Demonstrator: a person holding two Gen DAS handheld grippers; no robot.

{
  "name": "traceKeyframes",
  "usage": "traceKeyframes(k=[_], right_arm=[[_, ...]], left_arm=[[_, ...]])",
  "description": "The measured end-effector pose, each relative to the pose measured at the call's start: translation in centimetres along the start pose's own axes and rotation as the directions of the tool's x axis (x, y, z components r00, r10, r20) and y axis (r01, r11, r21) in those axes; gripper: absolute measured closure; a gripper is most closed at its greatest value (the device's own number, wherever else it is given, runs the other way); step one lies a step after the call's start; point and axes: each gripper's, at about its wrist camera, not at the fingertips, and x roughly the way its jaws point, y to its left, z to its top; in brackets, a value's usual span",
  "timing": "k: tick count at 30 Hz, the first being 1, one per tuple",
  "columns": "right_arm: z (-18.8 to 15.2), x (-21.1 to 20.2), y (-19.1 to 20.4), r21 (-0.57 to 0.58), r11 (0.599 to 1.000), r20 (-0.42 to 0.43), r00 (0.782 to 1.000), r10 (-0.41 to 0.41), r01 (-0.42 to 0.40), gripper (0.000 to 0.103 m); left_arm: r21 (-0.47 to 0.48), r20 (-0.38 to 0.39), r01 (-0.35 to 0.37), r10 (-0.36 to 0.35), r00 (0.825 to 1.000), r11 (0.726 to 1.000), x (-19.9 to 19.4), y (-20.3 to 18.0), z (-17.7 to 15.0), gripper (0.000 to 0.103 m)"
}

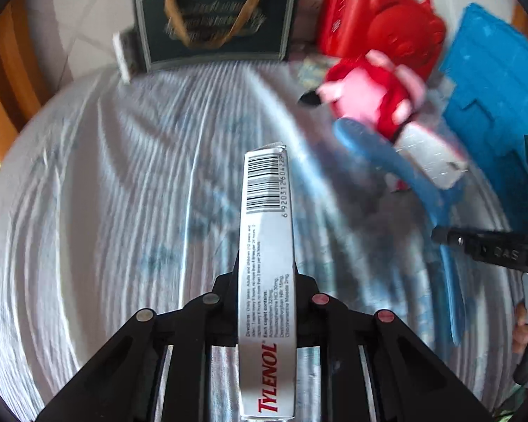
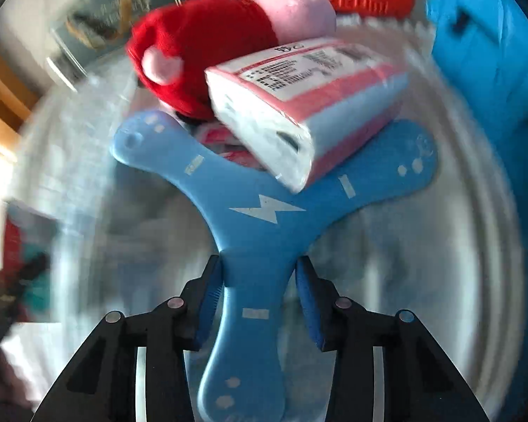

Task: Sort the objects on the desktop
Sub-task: 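Lift and carry the Tylenol box and blue boomerang over the blue bin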

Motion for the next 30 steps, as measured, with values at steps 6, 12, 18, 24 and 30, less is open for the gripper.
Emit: traceKeyframes(k=[6,12,18,24,30], right_arm=[[-2.4,-4.4,1.6,0.0,0.984,0.087,0.981,0.176,-0.176,0.063],[-2.3,-8.3,2.4,-0.065,0.985,0.199,0.965,0.169,-0.159,0.063],[-2.6,-15.5,3.1,-0.13,0.982,0.316,0.933,0.174,-0.139,0.064],[-4.3,-24.2,4.1,-0.175,0.984,0.493,0.861,0.127,-0.045,0.064],[-5.8,-30.8,3.1,-0.152,0.986,0.62,0.783,0.046,0.063,0.064]], left_arm=[[0.016,0.04,0.03,-0.03,0.999,0.999,-2.5,-1.2,0.0,0.085],[0.038,0.119,0.033,-0.038,0.992,0.999,-6.2,-2.2,0.3,0.085],[0.055,0.237,0.045,-0.057,0.97,0.997,-11.6,-2.5,0.8,0.085],[0.098,0.343,0.047,-0.078,0.936,0.994,-16.7,-5.3,1.7,0.085],[0.155,0.42,0.07,-0.13,0.898,0.985,-21.1,-10.2,3.1,0.085]])
